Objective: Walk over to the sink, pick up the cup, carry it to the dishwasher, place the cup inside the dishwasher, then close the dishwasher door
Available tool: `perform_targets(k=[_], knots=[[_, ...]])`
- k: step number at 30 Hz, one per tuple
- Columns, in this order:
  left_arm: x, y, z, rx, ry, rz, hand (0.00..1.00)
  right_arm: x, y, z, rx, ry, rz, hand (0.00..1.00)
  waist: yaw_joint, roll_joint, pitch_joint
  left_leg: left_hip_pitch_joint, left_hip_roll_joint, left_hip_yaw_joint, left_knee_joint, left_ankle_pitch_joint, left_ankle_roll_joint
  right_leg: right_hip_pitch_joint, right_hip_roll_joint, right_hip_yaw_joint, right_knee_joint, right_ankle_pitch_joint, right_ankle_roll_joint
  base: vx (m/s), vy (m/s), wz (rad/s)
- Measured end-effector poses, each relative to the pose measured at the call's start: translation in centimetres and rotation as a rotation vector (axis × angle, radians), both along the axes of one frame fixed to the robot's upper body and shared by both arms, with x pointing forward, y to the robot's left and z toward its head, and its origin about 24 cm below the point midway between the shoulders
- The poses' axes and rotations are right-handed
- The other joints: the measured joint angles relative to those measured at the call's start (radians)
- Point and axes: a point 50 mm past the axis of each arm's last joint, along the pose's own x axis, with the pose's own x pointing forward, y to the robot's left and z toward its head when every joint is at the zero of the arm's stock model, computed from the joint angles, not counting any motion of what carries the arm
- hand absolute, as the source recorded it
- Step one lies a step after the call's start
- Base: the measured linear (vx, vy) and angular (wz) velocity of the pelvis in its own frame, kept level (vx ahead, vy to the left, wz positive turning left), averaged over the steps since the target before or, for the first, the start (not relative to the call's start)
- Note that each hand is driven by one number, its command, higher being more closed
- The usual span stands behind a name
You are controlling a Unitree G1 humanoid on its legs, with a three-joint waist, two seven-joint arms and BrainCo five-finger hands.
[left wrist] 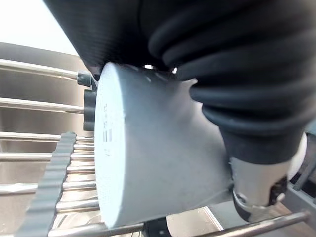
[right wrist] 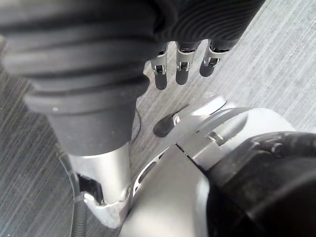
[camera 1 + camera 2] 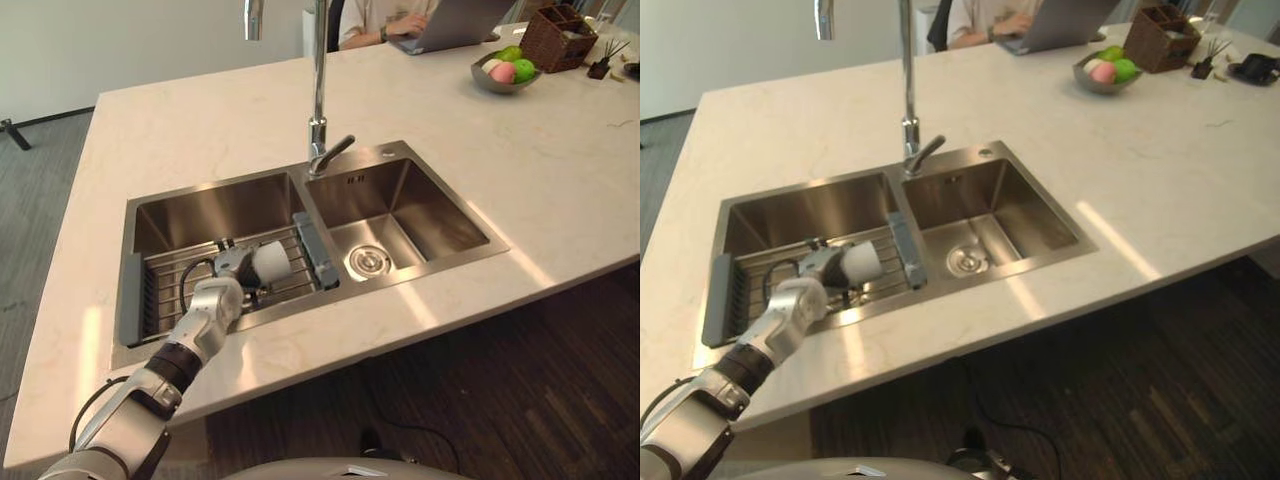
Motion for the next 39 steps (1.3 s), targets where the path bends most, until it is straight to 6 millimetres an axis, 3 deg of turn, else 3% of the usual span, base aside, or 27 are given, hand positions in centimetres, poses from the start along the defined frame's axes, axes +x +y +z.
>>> perform_targets(k=[8,13,15,19,24,29,32,33,34,36,37,39], knots=[[-0.9,0.9,0.4,-0.183,-0.083,0.067,1.0,0.0,0.0,0.0,0.005,-0.006,-0.019,0.0,0.003,0.01,0.009,0.003,0.002,-0.004,0.014,-0.02,0.003,0.015,0.0,-0.011,0.0,-0.014,0.004,0.01,-0.001,0.02],[-1.8,2.0,1.7,-0.325,-0.142,0.096,1.0,0.2,0.0,0.0,0.008,-0.013,-0.02,0.0,0.013,0.001,0.031,0.002,0.002,-0.012,0.014,-0.021,0.004,0.022,0.0,-0.034,0.0,-0.014,0.004,0.0,-0.003,0.04],[-2.4,2.5,2.7,-0.39,-0.18,0.096,1.0,0.0,0.0,0.0,0.009,-0.011,-0.027,0.0,0.022,0.0,0.031,0.0,0.001,-0.015,0.014,-0.022,0.005,0.023,-0.002,-0.052,0.003,-0.014,0.004,0.0,-0.007,0.08],[-3.5,2.4,7.3,-0.559,-0.361,0.011,1.0,-0.5,-0.4,0.0,0.016,-0.007,-0.065,0.0,0.072,0.001,0.032,-0.001,-0.003,-0.039,0.015,-0.021,0.006,0.038,-0.006,-0.099,0.004,-0.014,0.004,-0.01,-0.004,0.16],[-4.3,2.7,9.9,-0.751,-0.465,-0.014,1.0,-0.5,-0.7,0.1,0.008,-0.015,-0.063,0.0,0.097,0.004,0.033,-0.001,-0.017,-0.084,0.017,-0.015,0.015,0.068,-0.019,-0.156,0.0,-0.015,0.003,-0.04,0.0,0.27],[-6.2,2.7,13.4,-1.038,-0.643,-0.068,1.0,-1.3,-0.8,0.0,0.012,-0.027,-0.092,0.0,0.146,0.004,0.031,-0.054,-0.039,-0.154,0.052,-0.009,0.022,0.077,-0.039,-0.216,0.014,-0.021,0.01,-0.04,0.009,0.42],[-7.6,4.0,15.1,-1.149,-0.785,-0.038,1.0,-2.0,-0.8,0.0,0.008,-0.024,-0.12,0.0,0.167,0.006,0.032,-0.062,-0.051,-0.216,0.069,-0.01,0.025,0.067,-0.071,-0.249,0.142,-0.099,0.014,-0.02,0.013,0.67],[-8.2,4.8,15.7,-1.176,-0.851,-0.028,1.0,-2.5,-0.8,-0.1,0.003,-0.027,-0.134,0.0,0.167,0.003,0.034,-0.066,-0.067,-0.268,0.083,-0.015,0.03,0.063,-0.096,-0.233,0.239,-0.153,0.002,-0.02,0.028,1.32],[-8.8,5.5,16.2,-1.191,-0.903,-0.029,1.0,-2.8,-1.0,0.0,-0.005,-0.037,-0.151,0.0,0.166,0.004,0.034,-0.078,-0.083,-0.338,0.108,-0.021,0.03,0.053,-0.112,-0.179,0.338,-0.206,-0.05,-0.01,0.019,1.58],[-9.5,6.4,17.1,-1.215,-0.979,-0.061,1.0,-4.1,-0.9,-0.1,-0.006,-0.03,-0.161,0.0,0.167,0.005,0.032,-0.108,-0.112,-0.462,0.123,-0.016,0.024,0.048,-0.113,-0.084,0.422,-0.272,-0.109,0.05,-0.104,2.07],[-10.0,7.3,17.8,-1.224,-1.033,-0.07,1.0,-4.7,-0.4,-0.2,0.003,-0.018,-0.166,0.0,0.18,-0.025,0.016,-0.121,-0.135,-0.525,0.115,0.018,0.018,0.07,-0.112,-0.038,0.414,-0.324,-0.102,0.09,-0.227,2.14],[-10.4,8.5,18.1,-1.23,-1.093,-0.026,1.0,-5.1,0.3,-0.4,0.015,-0.006,-0.167,0.0,0.22,-0.054,0.014,-0.137,-0.16,-0.574,0.118,0.036,-0.004,0.109,-0.111,-0.028,0.386,-0.372,-0.055,0.03,-0.229,1.22]])
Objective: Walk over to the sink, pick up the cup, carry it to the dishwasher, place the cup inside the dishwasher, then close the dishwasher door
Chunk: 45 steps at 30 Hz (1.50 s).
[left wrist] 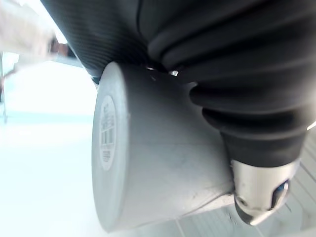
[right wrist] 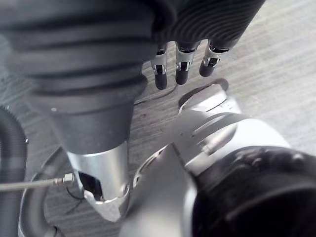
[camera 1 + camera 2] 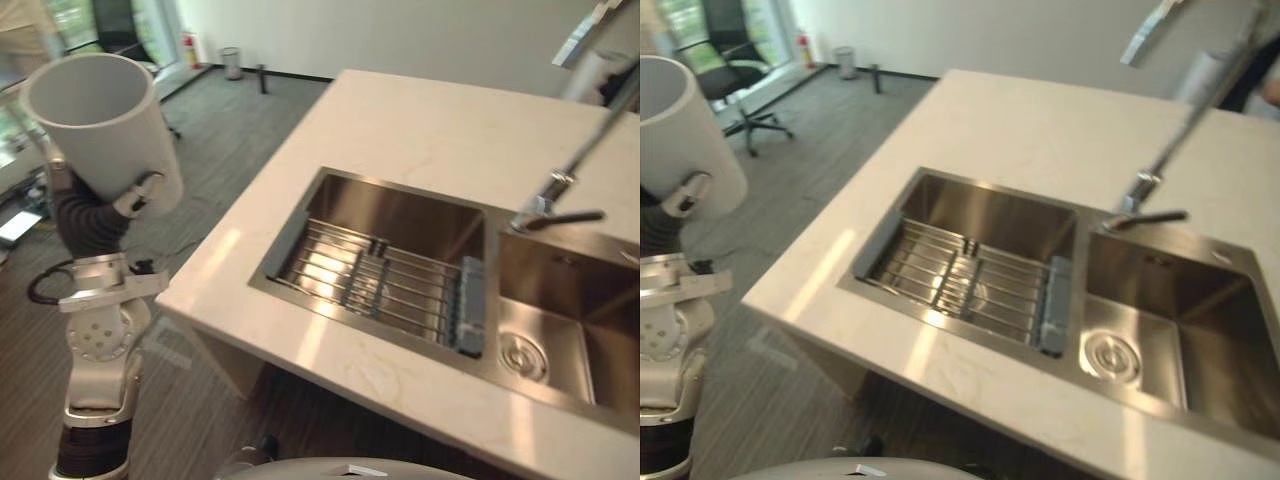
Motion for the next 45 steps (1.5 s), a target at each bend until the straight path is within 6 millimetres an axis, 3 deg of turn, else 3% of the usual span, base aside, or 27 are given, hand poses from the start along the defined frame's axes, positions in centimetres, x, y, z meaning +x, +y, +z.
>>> perform_targets(k=[1,4,5,7,8,9,12,13,14,15,16,17,18,19,20,21,22,23,24,27,30,32,33,36,38,40,45], knots=[[-0.5,1.0,-0.2,-0.033,0.003,0.05,1.0,0.6,0.1,0.0,-0.003,-0.013,0.029,0.0,0.025,-0.003,0.002,-0.017,-0.005,-0.01,0.008,0.016,-0.012,0.02,0.003,-0.022,-0.002,-0.027,0.029,-0.04,-0.191,1.01],[-1.1,1.3,-1.3,-0.067,0.047,0.068,1.0,1.8,-0.6,0.3,-0.031,-0.036,0.113,0.0,0.022,0.036,0.023,-0.055,-0.002,0.037,0.032,0.063,-0.004,0.067,0.038,-0.078,0.003,-0.066,0.036,-0.15,-0.122,1.41],[-1.4,1.4,-1.5,-0.079,0.054,0.071,1.0,2.2,-1.3,0.5,-0.045,-0.037,0.129,0.0,0.029,0.06,0.034,-0.066,0.012,0.089,0.021,0.083,0.017,0.068,0.046,-0.106,0.031,-0.083,0.051,-0.17,-0.045,1.07],[-2.5,2.5,-2.0,-0.089,0.068,0.132,1.0,2.6,-2.1,0.7,-0.056,-0.032,0.134,0.0,0.028,0.092,0.039,-0.095,0.071,0.252,0.017,0.056,0.147,0.094,0.062,-0.196,0.036,-0.08,0.043,-0.28,-0.102,1.31],[-2.9,3.1,-1.9,-0.083,0.055,0.157,1.0,2.2,-2.4,0.8,-0.059,-0.018,0.129,0.0,0.028,0.102,0.032,-0.114,0.107,0.358,0.018,0.017,0.159,0.107,0.054,-0.256,0.018,-0.065,0.034,-0.2,-0.057,1.24],[-3.2,3.3,-1.6,-0.075,0.039,0.167,1.0,2.2,-2.5,0.8,-0.06,-0.016,0.126,0.0,0.029,0.104,0.031,-0.131,0.124,0.408,0.022,0.016,0.155,0.105,0.048,-0.278,0.014,-0.059,0.031,-0.12,0.038,1.09],[-4.0,3.8,-0.6,-0.031,-0.039,0.181,1.0,2.3,-2.6,0.7,-0.038,0.003,0.074,0.0,0.057,0.071,0.017,-0.191,0.135,0.559,0.186,0.024,0.15,0.067,0.002,-0.36,-0.026,-0.01,0.025,-0.13,0.022,0.77],[-4.0,3.8,-0.4,-0.017,-0.047,0.177,1.0,2.3,-2.7,0.7,-0.032,0.002,0.047,0.0,0.062,0.073,0.014,-0.188,0.171,0.611,0.253,0.004,0.17,0.064,-0.001,-0.386,-0.031,0.01,0.032,-0.08,0.032,0.74],[-4.0,3.8,-0.4,-0.009,-0.046,0.17,1.0,2.3,-2.8,0.7,-0.034,-0.002,0.037,0.0,0.062,0.083,0.008,-0.174,0.197,0.651,0.271,0.029,0.206,0.062,0.008,-0.396,-0.015,0.01,0.032,-0.01,0.077,1.14],[-3.4,3.6,-0.8,-0.004,-0.019,0.143,1.0,2.3,-3.1,0.8,-0.039,-0.012,0.0,0.0,0.048,0.104,-0.003,-0.163,0.183,0.709,0.239,0.043,0.203,0.045,0.005,-0.411,0.052,-0.005,-0.008,-0.05,0.126,1.74],[-2.4,3.4,-1.4,-0.017,0.011,0.104,1.0,2.0,-3.0,0.8,-0.031,-0.005,-0.02,0.0,0.025,0.119,0.006,-0.179,0.153,0.705,0.181,0.119,0.305,-0.008,0.026,-0.381,0.103,-0.046,-0.085,-0.19,0.108,2.43],[-1.8,3.4,-1.8,-0.05,0.02,0.095,1.0,2.7,-3.0,0.8,-0.027,-0.023,-0.03,0.0,-0.013,0.112,0.004,-0.193,0.11,0.673,0.067,0.259,0.327,-0.047,0.107,-0.356,0.016,-0.047,-0.125,-0.25,0.048,2.42],[-1.3,3.3,-1.6,-0.076,-0.001,0.083,1.0,2.9,-2.7,0.7,-0.016,-0.028,-0.047,0.0,-0.032,0.084,0.008,-0.186,0.081,0.704,0.004,0.306,0.367,-0.065,0.126,-0.354,-0.07,0.004,-0.15,-0.25,-0.025,2.85],[-0.4,2.7,-0.9,-0.106,-0.042,0.029,1.0,2.5,-2.0,0.5,-0.009,-0.022,-0.062,0.0,-0.05,0.054,0.033,-0.148,0.173,0.971,0.215,0.078,0.362,-0.029,0.089,-0.418,-0.077,0.078,-0.065,-0.13,-0.008,2.16],[-0.4,2.6,-1.0,-0.108,-0.037,0.019,1.0,2.6,-2.3,0.5,-0.016,-0.025,-0.066,0.0,-0.046,0.055,0.04,-0.112,0.223,1.045,0.276,0.02,0.313,-0.026,0.071,-0.44,-0.058,0.081,-0.068,-0.1,0.056,1.99],[-0.1,2.2,-1.2,-0.103,-0.02,-0.002,1.0,2.4,-2.9,0.7,-0.032,-0.021,-0.054,0.0,-0.049,0.033,0.04,-0.037,0.302,1.137,0.368,-0.023,0.256,-0.014,0.022,-0.474,-0.033,0.081,-0.062,-0.06,0.144,1.09],[0.2,1.4,-1.2,-0.088,-0.001,-0.035,1.0,2.4,-3.9,1.0,-0.065,-0.017,-0.018,0.0,-0.054,0.035,0.041,0.022,0.358,1.154,0.394,-0.017,0.196,0.0,-0.015,-0.494,-0.032,0.079,-0.038,-0.05,0.197,1.02],[0.3,1.0,-1.1,-0.078,0.004,-0.051,1.0,2.6,-4.6,1.3,-0.09,-0.019,-0.007,0.0,-0.056,0.053,0.042,0.039,0.369,1.143,0.386,-0.003,0.15,0.001,-0.023,-0.497,-0.032,0.076,-0.009,-0.08,0.353,0.66],[0.6,0.5,-1.3,-0.071,0.024,-0.076,1.0,3.2,-5.7,1.7,-0.129,-0.022,0.012,0.0,-0.055,0.079,0.047,0.03,0.34,1.12,0.372,-0.011,0.107,0.005,-0.034,-0.489,-0.056,0.106,0.019,-0.09,0.387,0.43],[1.0,-0.4,-2.0,-0.048,0.106,-0.109,1.0,3.0,-4.4,1.2,-0.099,0.009,0.058,0.0,-0.066,0.089,0.032,0.038,0.241,1.059,0.245,-0.006,0.113,0.017,-0.032,-0.438,-0.165,0.191,0.034,-0.07,0.262,0.37],[1.0,-1.8,-3.2,-0.029,0.189,-0.197,1.0,3.1,-3.3,0.9,-0.079,0.016,0.065,0.0,-0.082,0.117,0.016,0.09,0.147,1.008,-0.052,0.041,0.089,-0.006,-0.021,-0.481,-0.189,0.253,0.049,-0.11,0.242,0.47],[1.2,-3.0,-4.5,-0.03,0.266,-0.269,1.0,3.0,-3.2,0.9,-0.074,0.016,0.064,0.0,-0.075,0.106,0.02,0.124,0.11,0.987,-0.16,0.076,0.09,-0.004,-0.024,-0.479,-0.185,0.264,0.052,-0.19,0.113,0.27],[1.3,-3.3,-4.9,-0.033,0.283,-0.291,1.0,3.0,-3.0,0.8,-0.069,0.017,0.06,0.0,-0.076,0.101,0.021,0.118,0.103,0.97,-0.168,0.075,0.089,-0.002,-0.022,-0.467,-0.18,0.263,0.051,-0.19,0.08,0.62],[1.7,-4.7,-5.7,-0.045,0.326,-0.389,1.0,1.7,-1.9,0.5,-0.041,0.027,0.01,0.0,-0.105,0.078,0.023,0.096,0.075,0.853,-0.169,0.087,0.106,0.008,0.007,-0.259,-0.191,0.185,-0.017,-0.09,0.043,1.07],[1.9,-4.9,-6.3,-0.061,0.352,-0.415,1.0,1.1,-1.8,0.4,-0.036,0.035,-0.005,0.0,-0.103,0.075,0.025,0.086,0.064,0.817,-0.17,0.098,0.114,0.01,0.026,-0.206,-0.193,0.16,-0.001,-0.09,0.001,0.97],[2.0,-4.8,-6.5,-0.071,0.358,-0.417,1.0,1.1,-1.9,0.4,-0.041,0.033,0.002,0.0,-0.08,0.071,0.028,0.08,0.061,0.819,-0.17,0.109,0.112,0.014,0.028,-0.205,-0.196,0.158,0.006,-0.05,0.007,0.4],[2.0,-5.1,-6.6,-0.109,0.361,-0.43,1.0,2.3,-1.3,0.4,-0.038,0.009,0.081,0.0,-0.08,0.045,0.016,0.075,0.062,0.834,-0.171,0.112,0.113,0.021,0.043,-0.159,-0.252,0.212,0.021,-0.01,0.01,-0.07]])
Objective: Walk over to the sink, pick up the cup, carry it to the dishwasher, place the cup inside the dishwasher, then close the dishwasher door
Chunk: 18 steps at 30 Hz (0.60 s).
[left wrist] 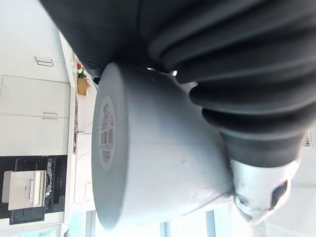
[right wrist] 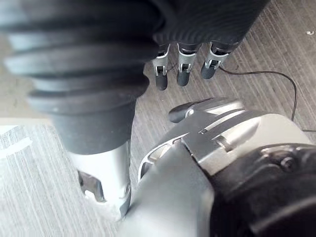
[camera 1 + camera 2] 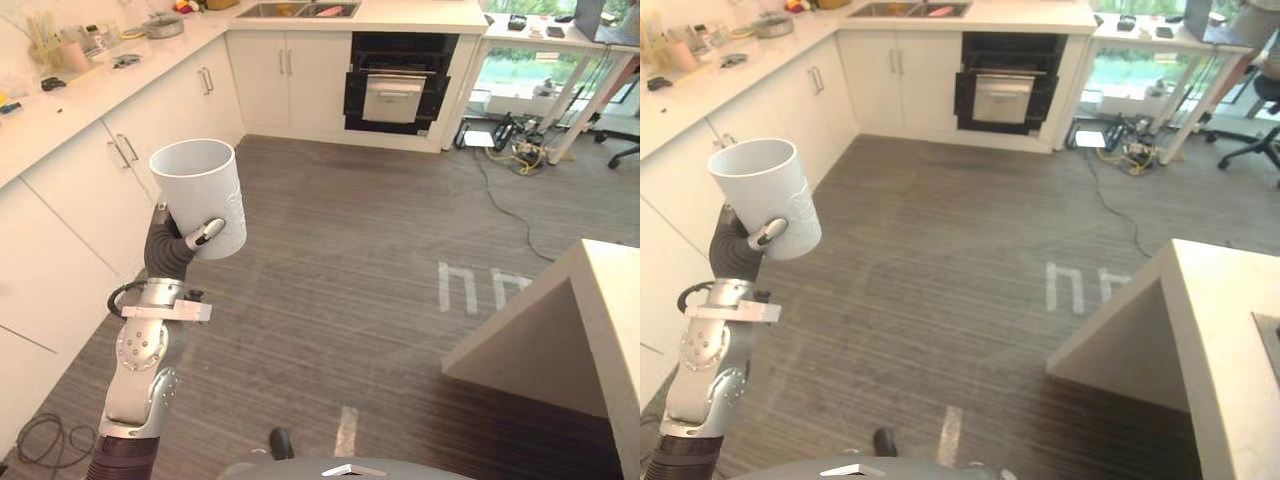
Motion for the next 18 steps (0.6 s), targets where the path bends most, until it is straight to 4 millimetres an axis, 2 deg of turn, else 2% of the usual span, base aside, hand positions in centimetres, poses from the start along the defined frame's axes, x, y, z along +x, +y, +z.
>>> perform_targets(k=[4,10,11,17,18], knots=[[0.2,-0.4,-0.6,-0.012,0.028,-0.005,1.0,0.5,0.7,-0.1,0.021,-0.007,0.043,0.0,-0.009,-0.017,-0.012,-0.012,0.012,0.021,0.0,0.002,-0.001,-0.018,0.015,0.027,-0.012,0.02,-0.003,0.02,-0.013,-0.19],[0.3,-0.6,-0.9,-0.033,0.041,-0.003,1.0,0.7,0.9,-0.1,0.049,-0.016,0.065,0.0,-0.014,-0.018,-0.017,-0.02,0.029,0.039,0.0,0.011,0.001,-0.031,0.031,0.05,-0.019,0.036,0.006,0.01,-0.022,-0.11],[0.7,-0.8,-1.8,-0.045,0.082,-0.002,1.0,1.0,1.6,-0.2,0.114,-0.054,0.127,0.0,-0.031,-0.023,-0.021,-0.023,0.052,0.041,0.0,0.023,-0.009,-0.032,0.05,0.053,-0.028,0.041,0.001,0.0,0.0,0.0],[0.7,-0.8,-1.9,-0.047,0.082,-0.002,1.0,1.0,1.6,-0.2,0.115,-0.054,0.126,0.0,-0.033,-0.023,-0.02,-0.021,0.051,0.04,0.0,0.022,-0.008,-0.032,0.055,0.053,-0.031,0.039,0.0,0.0,0.0,0.0],[0.9,-0.7,-2.5,-0.051,0.11,0.006,1.0,1.0,1.7,-0.2,0.129,-0.066,0.118,0.0,-0.033,-0.023,-0.019,-0.01,0.05,0.038,0.0,0.019,-0.006,-0.025,0.058,0.054,-0.034,0.033,-0.002,0.0,0.0,0.0]])
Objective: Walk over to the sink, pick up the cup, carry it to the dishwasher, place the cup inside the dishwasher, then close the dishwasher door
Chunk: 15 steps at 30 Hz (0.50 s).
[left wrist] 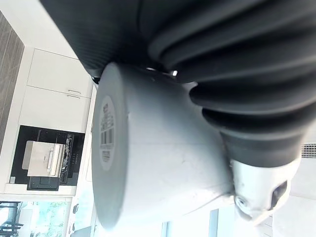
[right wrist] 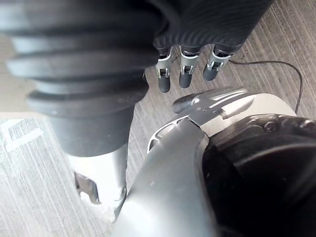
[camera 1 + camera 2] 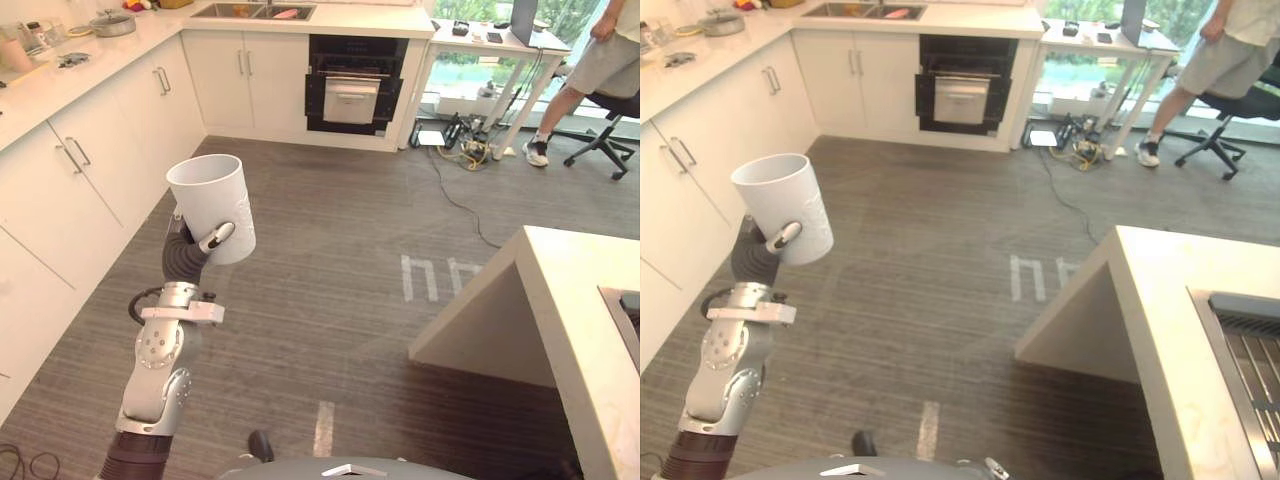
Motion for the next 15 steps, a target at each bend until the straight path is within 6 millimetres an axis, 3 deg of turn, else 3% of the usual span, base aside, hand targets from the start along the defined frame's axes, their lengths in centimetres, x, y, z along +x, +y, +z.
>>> perform_targets(k=[11,15], knots=[[0.2,-0.9,-3.2,-0.118,0.141,0.02,1.0,0.1,-0.1,0.1,-0.002,-0.054,-0.057,0.0,0.008,0.007,-0.002,0.043,-0.033,-0.112,0.0,-0.008,0.001,0.084,-0.002,-0.05,0.007,-0.056,-0.028,0.05,-0.002,0.19],[0.0,-0.9,-3.6,-0.12,0.156,0.022,1.0,1.8,-0.3,0.4,-0.033,-0.115,-0.075,0.0,0.023,0.007,-0.003,0.061,-0.043,-0.143,0.0,-0.006,0.005,0.109,-0.009,-0.078,0.032,-0.079,-0.04,0.08,-0.034,0.23]])
